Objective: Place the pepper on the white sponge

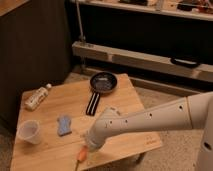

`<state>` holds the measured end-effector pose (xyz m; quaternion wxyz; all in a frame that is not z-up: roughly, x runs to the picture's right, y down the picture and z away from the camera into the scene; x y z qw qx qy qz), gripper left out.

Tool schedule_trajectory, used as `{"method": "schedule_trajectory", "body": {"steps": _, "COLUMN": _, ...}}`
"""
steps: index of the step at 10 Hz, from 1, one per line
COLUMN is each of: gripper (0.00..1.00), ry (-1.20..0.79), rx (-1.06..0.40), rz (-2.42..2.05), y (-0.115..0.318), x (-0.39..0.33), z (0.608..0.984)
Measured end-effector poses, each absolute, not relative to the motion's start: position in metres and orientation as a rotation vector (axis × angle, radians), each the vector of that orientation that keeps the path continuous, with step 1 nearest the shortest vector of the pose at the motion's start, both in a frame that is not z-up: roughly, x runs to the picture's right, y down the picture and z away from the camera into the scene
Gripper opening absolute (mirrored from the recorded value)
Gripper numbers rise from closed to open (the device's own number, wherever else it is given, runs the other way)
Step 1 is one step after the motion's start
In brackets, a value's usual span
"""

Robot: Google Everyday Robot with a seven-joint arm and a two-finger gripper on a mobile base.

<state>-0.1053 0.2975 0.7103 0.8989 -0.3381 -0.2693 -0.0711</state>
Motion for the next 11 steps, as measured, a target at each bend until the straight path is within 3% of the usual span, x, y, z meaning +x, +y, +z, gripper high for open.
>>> {"method": "schedule_trajectory", "body": {"steps": 4, "gripper": 0.80, "ry": -0.558, "rx": -0.713, "rz": -0.144, "y": 0.321, "x": -0.113, "z": 0.724}}
{"method": "schedule_trajectory", "body": {"steps": 5, "gripper": 0.75, "ry": -0.559, "rx": -0.717, "rz": -0.141, "y": 0.324, "x": -0.115, "z": 0.725}}
{"method": "schedule_trajectory", "body": {"steps": 11, "gripper": 0.16, "ry": -0.550, "rx": -0.794, "rz": -0.182, "y": 0.342, "x": -0.116, "z": 0.725}}
